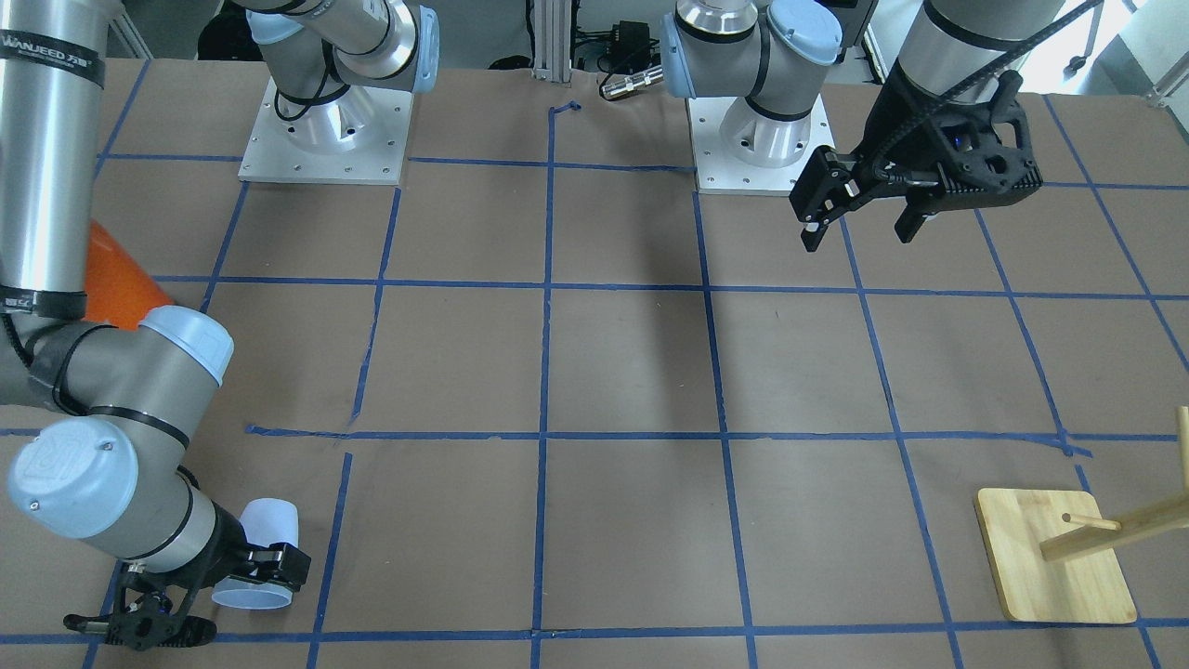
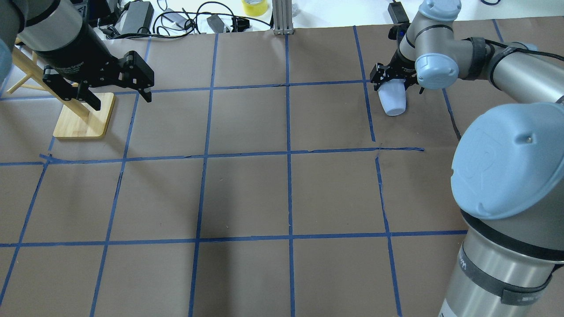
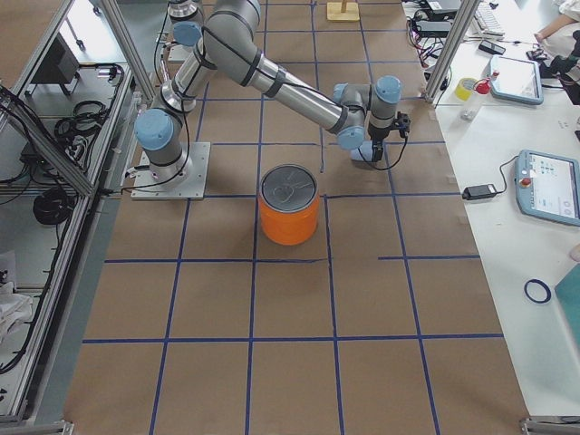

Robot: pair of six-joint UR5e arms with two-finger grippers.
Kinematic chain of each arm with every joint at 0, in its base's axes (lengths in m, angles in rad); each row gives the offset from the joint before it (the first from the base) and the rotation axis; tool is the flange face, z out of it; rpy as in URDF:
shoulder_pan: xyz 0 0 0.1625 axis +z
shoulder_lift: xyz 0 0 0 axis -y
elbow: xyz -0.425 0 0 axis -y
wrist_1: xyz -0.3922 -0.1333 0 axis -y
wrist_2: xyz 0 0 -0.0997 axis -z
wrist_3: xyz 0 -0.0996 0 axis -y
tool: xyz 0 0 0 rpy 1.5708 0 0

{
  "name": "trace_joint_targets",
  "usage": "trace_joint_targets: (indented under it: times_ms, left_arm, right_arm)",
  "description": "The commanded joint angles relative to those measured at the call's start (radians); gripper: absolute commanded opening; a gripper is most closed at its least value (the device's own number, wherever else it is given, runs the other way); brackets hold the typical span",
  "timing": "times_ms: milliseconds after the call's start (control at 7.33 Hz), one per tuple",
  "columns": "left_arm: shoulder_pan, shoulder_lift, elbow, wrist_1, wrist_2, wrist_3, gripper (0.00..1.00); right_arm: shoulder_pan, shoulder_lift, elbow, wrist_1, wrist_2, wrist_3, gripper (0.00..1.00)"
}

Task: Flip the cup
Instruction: 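Close the right gripper on the white cup's rim and lift it, then carry the cup with the right gripper toward the table center, tilting it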

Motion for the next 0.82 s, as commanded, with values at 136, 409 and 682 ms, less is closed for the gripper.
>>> trace_joint_targets:
  times_ms: [136, 409, 682]
  left_arm:
    - [0.0, 0.0, -0.001, 0.002, -0.002, 0.0, 1.0]
    - [0.002, 0.0, -0.001, 0.002, -0.002, 0.0, 1.0]
    - [0.023, 0.0, 0.001, 0.005, 0.021, 0.024, 1.0]
  right_arm:
    - [0.042, -0.103, -0.003, 0.058, 0.004, -0.139, 0.38]
    - [0.171, -0.176, -0.001, 0.158, 0.006, -0.303, 0.26]
    - [0.35, -0.189, -0.001, 0.164, 0.003, -0.397, 0.23]
